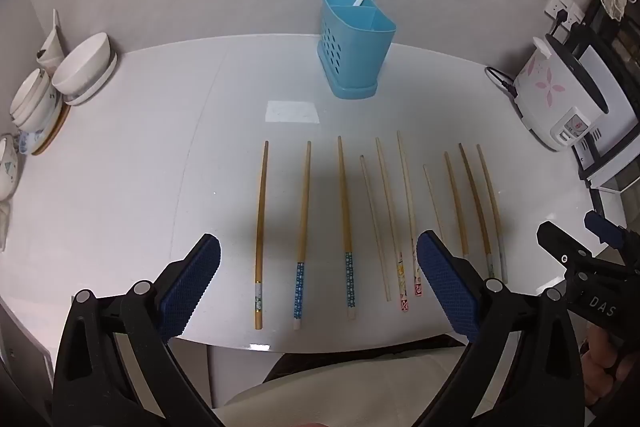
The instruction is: Organize utensils
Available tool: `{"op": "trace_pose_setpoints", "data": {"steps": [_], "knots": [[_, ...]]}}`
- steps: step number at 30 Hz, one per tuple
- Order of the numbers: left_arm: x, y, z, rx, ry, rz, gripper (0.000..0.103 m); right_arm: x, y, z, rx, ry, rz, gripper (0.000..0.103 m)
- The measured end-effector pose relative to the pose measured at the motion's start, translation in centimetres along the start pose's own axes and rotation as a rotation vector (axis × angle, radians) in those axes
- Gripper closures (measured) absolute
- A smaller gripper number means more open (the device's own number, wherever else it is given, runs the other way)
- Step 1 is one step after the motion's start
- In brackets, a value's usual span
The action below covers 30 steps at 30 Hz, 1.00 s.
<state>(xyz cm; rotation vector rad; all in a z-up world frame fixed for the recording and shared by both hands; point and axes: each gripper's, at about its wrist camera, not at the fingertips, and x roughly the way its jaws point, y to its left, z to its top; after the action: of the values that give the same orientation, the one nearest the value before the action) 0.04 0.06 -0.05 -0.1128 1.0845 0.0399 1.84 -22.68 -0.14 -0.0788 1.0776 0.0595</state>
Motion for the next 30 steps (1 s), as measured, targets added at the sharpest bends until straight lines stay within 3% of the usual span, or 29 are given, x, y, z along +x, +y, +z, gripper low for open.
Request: {"op": "trace_pose_setpoints", "data": {"steps": [30], "knots": [[0.03,-0.57,0.09,0.03,-0.003,0.011,0.007,-0.08,0.09,-0.27,0.006,-0.013,0.026,0.008]]}}
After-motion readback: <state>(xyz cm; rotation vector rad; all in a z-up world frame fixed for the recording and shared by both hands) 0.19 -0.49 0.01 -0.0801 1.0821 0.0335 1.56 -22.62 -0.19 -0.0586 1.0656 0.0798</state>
